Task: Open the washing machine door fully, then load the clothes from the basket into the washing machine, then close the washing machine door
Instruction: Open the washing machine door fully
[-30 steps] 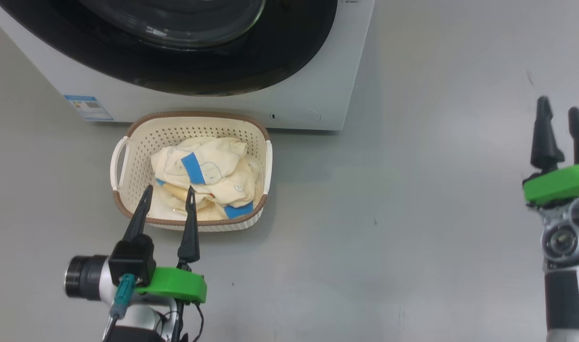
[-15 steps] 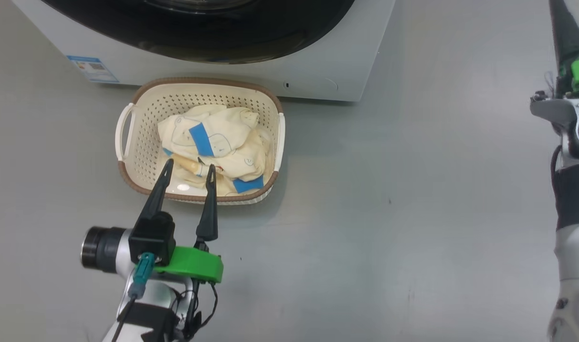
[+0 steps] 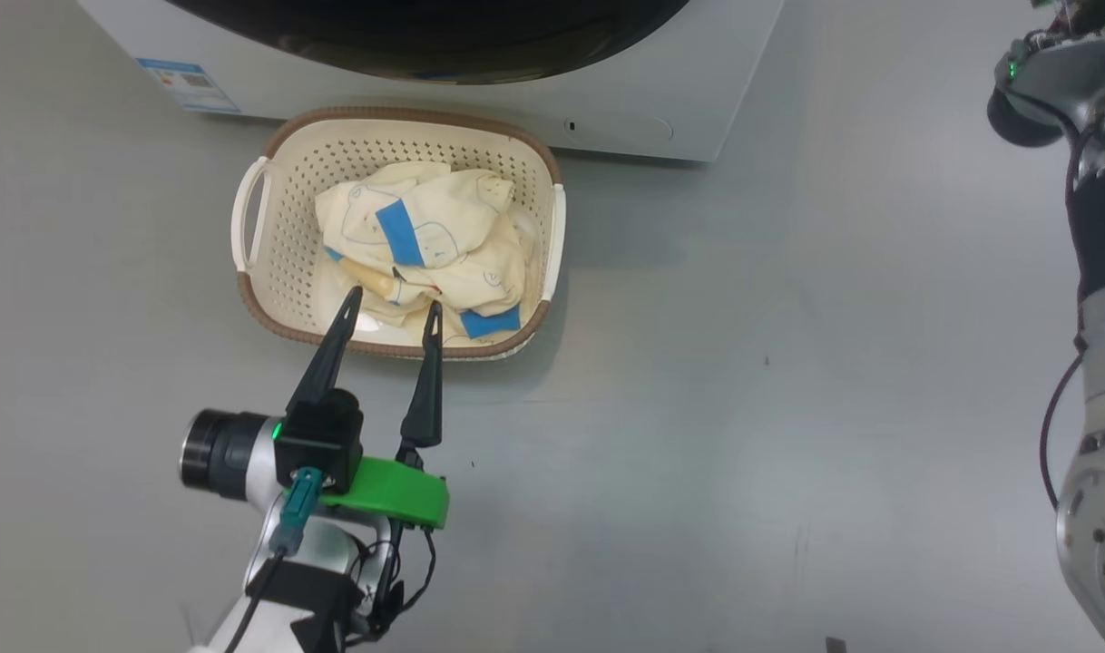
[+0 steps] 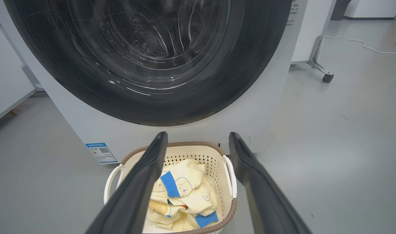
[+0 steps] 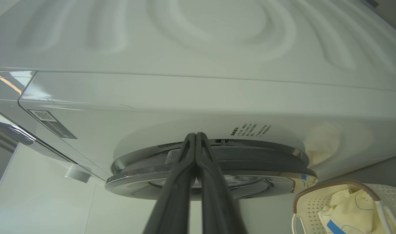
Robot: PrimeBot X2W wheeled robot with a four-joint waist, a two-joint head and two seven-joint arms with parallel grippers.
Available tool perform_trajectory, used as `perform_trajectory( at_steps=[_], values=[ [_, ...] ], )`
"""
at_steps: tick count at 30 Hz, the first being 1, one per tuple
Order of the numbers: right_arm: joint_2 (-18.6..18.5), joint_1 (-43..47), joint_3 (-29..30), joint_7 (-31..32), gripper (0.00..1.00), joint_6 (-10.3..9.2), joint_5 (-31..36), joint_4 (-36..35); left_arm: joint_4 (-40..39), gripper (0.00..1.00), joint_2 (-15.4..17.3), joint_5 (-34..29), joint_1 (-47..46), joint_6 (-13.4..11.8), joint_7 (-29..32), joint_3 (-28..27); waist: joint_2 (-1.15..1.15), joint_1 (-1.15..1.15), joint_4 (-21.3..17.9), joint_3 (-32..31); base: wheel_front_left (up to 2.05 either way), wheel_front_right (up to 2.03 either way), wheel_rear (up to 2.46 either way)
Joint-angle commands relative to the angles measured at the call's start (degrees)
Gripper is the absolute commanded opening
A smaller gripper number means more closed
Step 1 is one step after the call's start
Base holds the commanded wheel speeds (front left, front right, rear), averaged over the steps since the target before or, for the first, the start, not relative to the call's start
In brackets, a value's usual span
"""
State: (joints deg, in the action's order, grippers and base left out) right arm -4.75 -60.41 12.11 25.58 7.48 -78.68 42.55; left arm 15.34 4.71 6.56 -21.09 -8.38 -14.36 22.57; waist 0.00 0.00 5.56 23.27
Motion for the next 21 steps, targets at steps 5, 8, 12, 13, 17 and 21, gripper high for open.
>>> perform_trajectory(
  at_steps=[5,8,12,13,17,21],
  values=[
    [1.39,-9.39,-3.65,3.64,0.00,0.01,-0.17,2.59,-1.29,1.00,0.04,-0.33,-2.57,1.03,-0.63,-0.14,0.00,0.00,1.89,2.07,0.00,0.00,0.00],
    [1.52,-11.28,-4.66,4.03,0.00,0.01,0.13,3.89,-1.36,1.00,-0.15,-0.38,-2.87,1.03,-0.63,0.18,0.00,0.00,2.41,2.48,0.00,0.00,0.00],
    [1.69,-14.79,-6.35,4.21,0.00,0.01,0.73,6.74,-1.50,1.00,-0.53,-0.50,-3.31,0.95,-0.63,0.88,0.00,0.00,3.56,3.16,0.00,0.00,0.00],
    [1.71,-15.59,-6.88,4.20,0.00,0.01,1.05,7.35,-1.53,1.00,-0.62,-0.55,-3.42,0.94,-0.63,1.07,0.00,0.00,3.88,3.32,0.00,0.00,0.00],
    [1.79,-18.19,-8.36,3.94,0.00,0.01,1.58,9.68,-1.68,1.00,-0.91,-0.59,-3.76,0.83,-0.63,1.68,0.00,0.00,5.02,3.93,0.00,0.00,0.00],
    [1.84,-20.70,-9.33,3.22,0.00,0.01,1.46,11.49,-1.85,1.00,-1.11,-0.51,-3.99,0.55,-0.63,1.88,0.00,0.00,5.80,4.75,0.00,0.00,0.00]
  ],
)
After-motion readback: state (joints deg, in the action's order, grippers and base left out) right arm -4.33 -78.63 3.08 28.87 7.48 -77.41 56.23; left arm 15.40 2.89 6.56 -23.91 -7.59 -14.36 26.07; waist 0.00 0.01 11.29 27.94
